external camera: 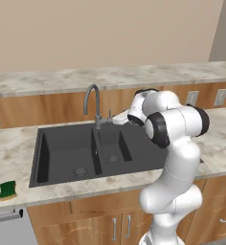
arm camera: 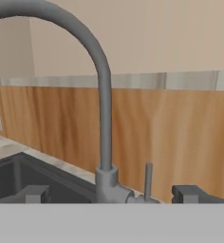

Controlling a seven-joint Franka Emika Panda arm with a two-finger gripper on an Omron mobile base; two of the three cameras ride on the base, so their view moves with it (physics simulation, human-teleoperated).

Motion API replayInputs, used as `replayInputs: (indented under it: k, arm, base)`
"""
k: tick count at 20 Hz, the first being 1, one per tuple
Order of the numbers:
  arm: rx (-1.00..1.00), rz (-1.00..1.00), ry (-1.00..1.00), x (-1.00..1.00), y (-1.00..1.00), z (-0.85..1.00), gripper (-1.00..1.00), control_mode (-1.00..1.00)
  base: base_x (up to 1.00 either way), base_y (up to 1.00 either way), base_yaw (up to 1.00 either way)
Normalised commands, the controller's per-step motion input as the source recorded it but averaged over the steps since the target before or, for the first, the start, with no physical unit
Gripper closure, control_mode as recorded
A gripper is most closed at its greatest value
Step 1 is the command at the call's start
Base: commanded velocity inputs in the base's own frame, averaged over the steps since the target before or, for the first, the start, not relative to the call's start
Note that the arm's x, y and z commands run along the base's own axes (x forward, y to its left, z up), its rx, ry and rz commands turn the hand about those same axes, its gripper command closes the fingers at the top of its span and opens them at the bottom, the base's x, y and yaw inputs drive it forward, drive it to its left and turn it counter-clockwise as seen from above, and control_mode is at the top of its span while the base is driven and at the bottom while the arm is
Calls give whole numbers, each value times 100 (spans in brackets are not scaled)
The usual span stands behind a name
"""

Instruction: Soak the sponge with water for a few seconds and then drop it inside the sink.

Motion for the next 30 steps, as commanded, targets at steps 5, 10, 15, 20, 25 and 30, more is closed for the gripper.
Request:
replayInputs:
  k: [5,10,15,20,25,30]
  arm:
    - [0,0,0,23,0,-5,-100,-100]
    - [0,-1,0,23,0,-8,-100,-100]
    - [0,-4,0,18,0,-11,-100,-100]
    - [0,-5,0,10,15,-14,-100,-100]
    - [0,-4,0,22,19,-15,-100,-100]
    - [0,-1,0,30,5,-20,-100,-100]
  base:
    - [0,0,0]
    - [0,0,0]
    - [0,0,0]
    - [0,0,0]
    - [0,0,0]
    - [0,0,0]
